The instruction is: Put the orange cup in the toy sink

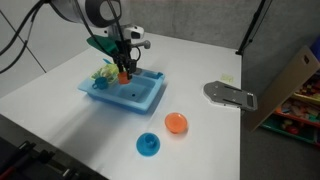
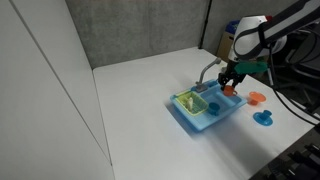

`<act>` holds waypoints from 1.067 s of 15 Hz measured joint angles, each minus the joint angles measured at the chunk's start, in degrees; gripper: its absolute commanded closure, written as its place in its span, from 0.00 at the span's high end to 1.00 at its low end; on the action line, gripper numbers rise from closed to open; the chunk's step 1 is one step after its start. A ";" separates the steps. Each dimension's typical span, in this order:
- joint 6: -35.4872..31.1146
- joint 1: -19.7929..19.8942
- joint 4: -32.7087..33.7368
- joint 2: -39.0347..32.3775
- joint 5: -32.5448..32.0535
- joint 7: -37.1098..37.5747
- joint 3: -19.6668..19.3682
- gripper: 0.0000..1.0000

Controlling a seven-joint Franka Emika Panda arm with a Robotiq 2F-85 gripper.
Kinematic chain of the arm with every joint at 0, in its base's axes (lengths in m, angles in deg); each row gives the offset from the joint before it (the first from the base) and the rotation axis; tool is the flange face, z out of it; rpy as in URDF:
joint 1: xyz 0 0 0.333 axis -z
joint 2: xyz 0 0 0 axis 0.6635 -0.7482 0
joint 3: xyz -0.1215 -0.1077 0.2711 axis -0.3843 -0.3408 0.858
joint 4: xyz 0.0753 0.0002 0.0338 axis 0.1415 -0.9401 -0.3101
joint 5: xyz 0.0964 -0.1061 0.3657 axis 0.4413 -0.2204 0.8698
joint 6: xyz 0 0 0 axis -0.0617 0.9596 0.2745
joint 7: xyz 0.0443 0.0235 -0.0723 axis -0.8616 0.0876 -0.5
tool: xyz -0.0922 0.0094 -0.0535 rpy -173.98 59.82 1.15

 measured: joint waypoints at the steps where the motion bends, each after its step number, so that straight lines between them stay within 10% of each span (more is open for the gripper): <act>1: -0.12 0.00 0.77 -1.05 0.00 0.00 -0.12 0.36; 16: -3.17 0.09 9.04 -13.68 0.00 0.14 -1.92 0.36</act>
